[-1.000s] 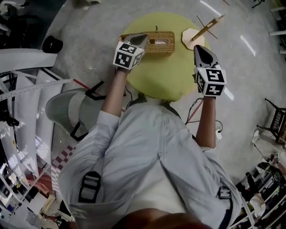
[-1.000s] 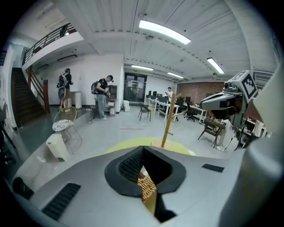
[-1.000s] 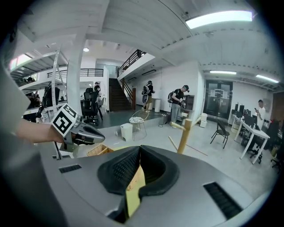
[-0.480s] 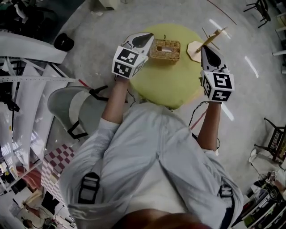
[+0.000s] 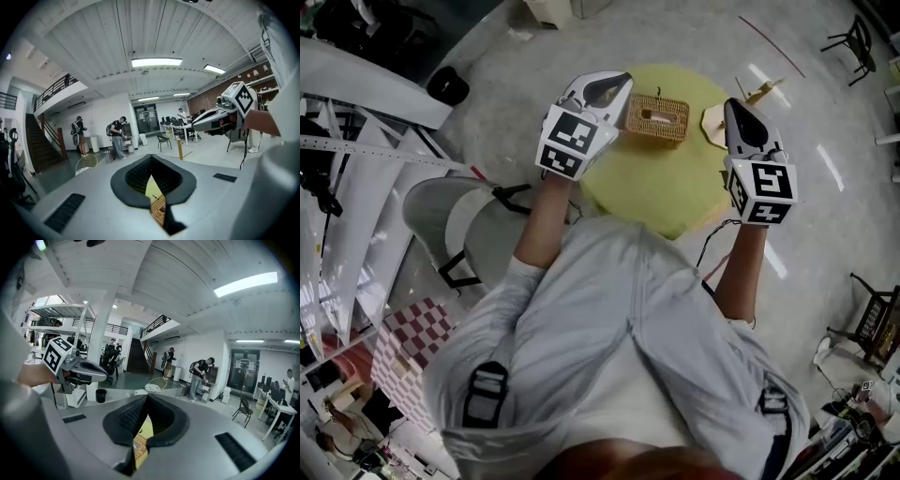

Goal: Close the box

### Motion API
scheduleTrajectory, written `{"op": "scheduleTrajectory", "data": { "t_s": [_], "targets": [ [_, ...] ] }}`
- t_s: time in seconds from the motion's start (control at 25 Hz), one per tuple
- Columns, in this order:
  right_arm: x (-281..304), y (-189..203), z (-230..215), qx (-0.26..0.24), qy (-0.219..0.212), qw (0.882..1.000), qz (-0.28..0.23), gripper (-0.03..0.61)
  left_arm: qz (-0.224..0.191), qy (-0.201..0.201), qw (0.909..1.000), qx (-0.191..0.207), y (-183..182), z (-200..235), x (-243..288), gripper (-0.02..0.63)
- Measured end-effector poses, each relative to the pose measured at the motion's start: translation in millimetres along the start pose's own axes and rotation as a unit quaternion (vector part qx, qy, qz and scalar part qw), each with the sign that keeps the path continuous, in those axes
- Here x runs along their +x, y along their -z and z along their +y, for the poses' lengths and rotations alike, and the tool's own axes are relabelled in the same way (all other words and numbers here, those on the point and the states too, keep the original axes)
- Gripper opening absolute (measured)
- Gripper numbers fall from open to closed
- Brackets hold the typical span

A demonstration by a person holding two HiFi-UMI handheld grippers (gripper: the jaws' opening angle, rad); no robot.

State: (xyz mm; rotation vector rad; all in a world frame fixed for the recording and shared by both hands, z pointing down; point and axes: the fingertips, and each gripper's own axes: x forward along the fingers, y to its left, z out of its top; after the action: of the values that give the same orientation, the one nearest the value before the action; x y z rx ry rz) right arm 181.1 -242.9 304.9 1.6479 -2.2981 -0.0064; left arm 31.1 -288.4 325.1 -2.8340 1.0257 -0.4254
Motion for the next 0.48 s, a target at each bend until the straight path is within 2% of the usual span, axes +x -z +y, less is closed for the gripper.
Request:
{"op": "scheduleTrajectory", "data": {
  "t_s": [0.2,0.48],
  "targets": [
    [5.1,-6.1,10.5,0.001,-0.017,1.0,-0.006,0.023,-0.009,0.003,0.9999,0.013,-11.4,-2.4,-5.8,0.029],
    [11.1,-7.6,16.2,-0.011,-0.019,1.0,-0.001,0.023,-0.01,0.002,0.9999,0.005,-7.4,1.2,-6.8,0.029]
  ]
}}
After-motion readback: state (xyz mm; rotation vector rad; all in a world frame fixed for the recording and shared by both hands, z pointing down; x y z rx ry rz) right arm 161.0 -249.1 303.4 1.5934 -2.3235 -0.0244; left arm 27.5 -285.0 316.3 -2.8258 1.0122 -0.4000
